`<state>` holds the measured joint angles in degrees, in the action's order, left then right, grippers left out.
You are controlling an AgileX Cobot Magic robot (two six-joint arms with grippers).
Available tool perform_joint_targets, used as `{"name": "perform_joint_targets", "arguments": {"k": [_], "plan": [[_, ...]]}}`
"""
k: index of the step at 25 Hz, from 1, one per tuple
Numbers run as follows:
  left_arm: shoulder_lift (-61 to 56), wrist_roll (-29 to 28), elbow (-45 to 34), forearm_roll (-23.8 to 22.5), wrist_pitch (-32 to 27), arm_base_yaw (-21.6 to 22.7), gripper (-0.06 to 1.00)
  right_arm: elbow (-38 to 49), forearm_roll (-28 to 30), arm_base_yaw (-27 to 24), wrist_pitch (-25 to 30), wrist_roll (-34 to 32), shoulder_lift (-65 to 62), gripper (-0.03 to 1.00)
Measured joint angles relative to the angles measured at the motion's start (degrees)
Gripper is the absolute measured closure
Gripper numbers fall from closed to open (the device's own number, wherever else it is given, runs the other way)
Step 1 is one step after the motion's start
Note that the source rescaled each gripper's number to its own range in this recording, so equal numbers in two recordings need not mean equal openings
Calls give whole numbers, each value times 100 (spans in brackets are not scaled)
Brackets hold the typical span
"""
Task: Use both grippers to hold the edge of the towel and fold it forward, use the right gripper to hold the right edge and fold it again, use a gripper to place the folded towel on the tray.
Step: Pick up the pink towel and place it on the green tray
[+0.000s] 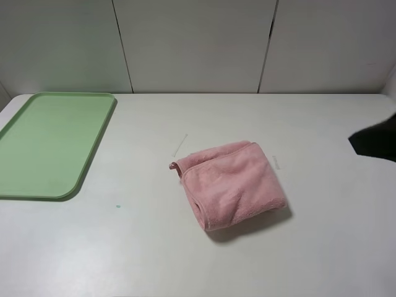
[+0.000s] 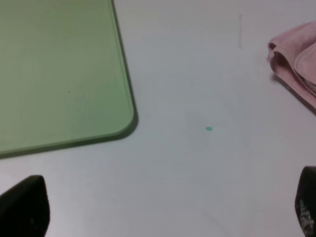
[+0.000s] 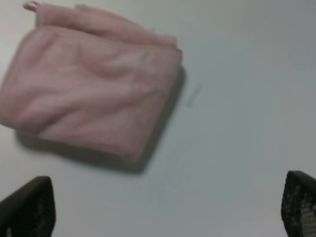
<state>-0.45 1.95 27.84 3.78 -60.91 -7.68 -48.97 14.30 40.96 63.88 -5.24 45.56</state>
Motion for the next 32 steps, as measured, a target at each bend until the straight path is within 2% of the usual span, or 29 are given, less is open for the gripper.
{"name": "perform_joint_targets", "arguments": {"k": [5,11,15,24,32], "plan": [[0,0,0,0,0,0,-5,657,-120,-877,25,308,-1016,-3],[0,0,0,0,0,0,-5,1125,-623,-2264,-99,807,-2273,-3],[0,0,0,0,0,0,-5,1279,-809,-2820,-238,881,-3050,-3],[0,0,0,0,0,0,-5,1881,-1157,-3408,-267,1016,-4481,-3],[0,0,0,0,0,0,-5,2009,-1736,-3587,-411,1637,-4584,-3]]}}
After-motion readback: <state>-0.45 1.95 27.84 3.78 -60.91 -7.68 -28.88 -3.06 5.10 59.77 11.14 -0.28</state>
